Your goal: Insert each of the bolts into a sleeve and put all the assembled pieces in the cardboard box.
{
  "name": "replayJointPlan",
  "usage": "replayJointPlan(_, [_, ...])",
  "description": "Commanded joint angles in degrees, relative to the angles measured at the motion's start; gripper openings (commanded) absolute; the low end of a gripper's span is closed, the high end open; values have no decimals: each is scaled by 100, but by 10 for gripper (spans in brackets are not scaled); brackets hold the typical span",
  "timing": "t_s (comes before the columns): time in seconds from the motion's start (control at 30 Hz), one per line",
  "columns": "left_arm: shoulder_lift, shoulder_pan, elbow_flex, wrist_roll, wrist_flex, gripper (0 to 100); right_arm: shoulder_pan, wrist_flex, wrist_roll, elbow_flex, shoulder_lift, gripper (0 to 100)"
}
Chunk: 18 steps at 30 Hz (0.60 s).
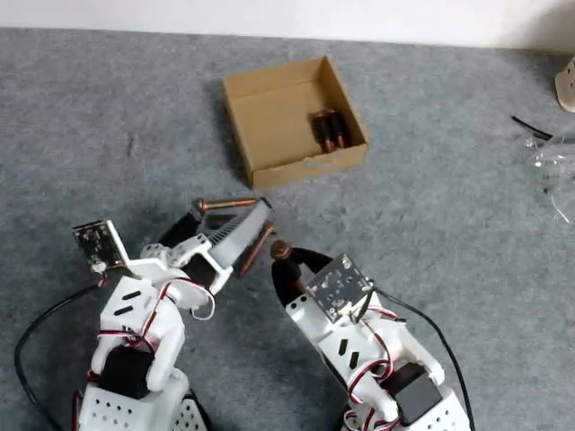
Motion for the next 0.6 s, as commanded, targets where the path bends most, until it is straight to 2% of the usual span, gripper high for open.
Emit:
replayJointPlan(0.0, [-40, -66, -295, -492, 44, 434, 145, -259, 70, -75, -92, 4])
replayJointPlan(0.07, [-40, -57, -330, -501, 273, 410, 154, -259, 70, -75, -92, 4])
replayJointPlan(0.17, [-48, -57, -347, -554, 369, 303, 180, -268, 70, -75, -92, 4])
replayJointPlan(0.4, [-48, -57, -295, -1916, 343, 0, 637, -769, 70, 198, -92, 4])
replayJointPlan(0.5, [-40, -57, -286, -1978, 369, 7, 629, -954, 70, 418, -92, 4])
replayJointPlan(0.57, [-40, -92, -303, -2532, 387, 6, 629, -1033, 70, 488, -92, 4])
